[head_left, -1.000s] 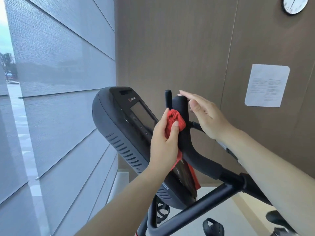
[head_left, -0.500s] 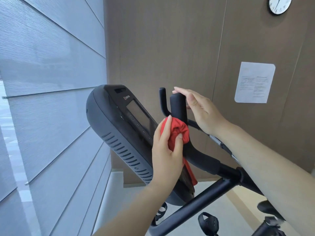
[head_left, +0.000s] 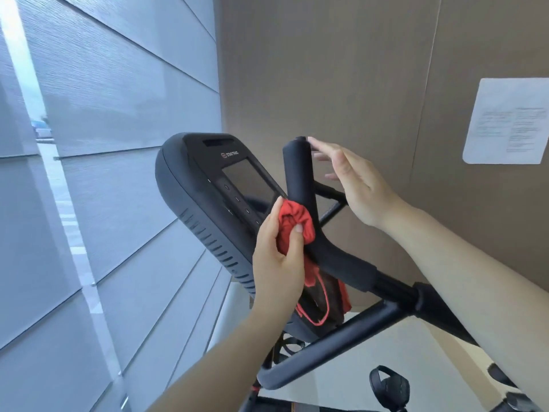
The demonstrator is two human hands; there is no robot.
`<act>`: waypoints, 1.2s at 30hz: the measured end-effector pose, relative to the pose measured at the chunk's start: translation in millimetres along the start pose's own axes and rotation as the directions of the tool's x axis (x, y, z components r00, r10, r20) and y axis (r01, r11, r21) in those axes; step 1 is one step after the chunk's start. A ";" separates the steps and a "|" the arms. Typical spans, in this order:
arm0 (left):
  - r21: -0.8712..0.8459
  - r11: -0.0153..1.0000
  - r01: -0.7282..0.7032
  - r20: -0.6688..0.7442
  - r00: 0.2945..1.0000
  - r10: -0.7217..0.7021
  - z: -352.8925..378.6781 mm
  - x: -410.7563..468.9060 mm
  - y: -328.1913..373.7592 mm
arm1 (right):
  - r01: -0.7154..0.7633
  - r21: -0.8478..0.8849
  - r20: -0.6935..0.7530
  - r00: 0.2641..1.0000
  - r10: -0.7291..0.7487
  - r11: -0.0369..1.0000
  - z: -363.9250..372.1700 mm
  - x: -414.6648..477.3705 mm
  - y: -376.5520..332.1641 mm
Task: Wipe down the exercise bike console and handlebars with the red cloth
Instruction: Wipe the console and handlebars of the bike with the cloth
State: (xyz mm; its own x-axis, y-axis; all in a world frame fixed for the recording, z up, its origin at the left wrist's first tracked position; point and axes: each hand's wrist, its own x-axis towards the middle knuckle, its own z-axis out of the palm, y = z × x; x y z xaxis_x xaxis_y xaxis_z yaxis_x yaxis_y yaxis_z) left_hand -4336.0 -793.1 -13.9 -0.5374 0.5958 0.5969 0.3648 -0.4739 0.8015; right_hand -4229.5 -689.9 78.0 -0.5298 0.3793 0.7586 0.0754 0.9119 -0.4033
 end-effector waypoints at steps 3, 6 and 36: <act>0.027 0.999 0.045 -0.095 0.995 -0.042 10.9 -11.6 4.0 | 0.017 0.050 0.060 0.998 -0.020 0.999 -10.1 -8.4 17.1; 0.033 0.995 0.091 -0.199 0.977 -0.082 26.9 -25.6 6.4 | 0.014 0.086 0.141 0.990 -0.026 0.996 -26.0 -25.9 32.1; 0.663 0.532 -0.527 0.515 0.837 0.186 94.4 -75.2 38.0 | -0.290 -0.009 0.284 0.917 0.281 0.957 -114.8 -196.4 89.0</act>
State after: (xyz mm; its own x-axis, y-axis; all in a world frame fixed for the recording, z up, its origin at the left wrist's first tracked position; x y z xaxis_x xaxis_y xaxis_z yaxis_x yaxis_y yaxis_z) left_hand -4210.0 -794.6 -24.8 0.0101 0.7443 0.6678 0.9812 -0.1362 0.1370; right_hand -4021.8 -665.3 -48.1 -0.7043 0.5594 0.4370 0.2334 0.7639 -0.6016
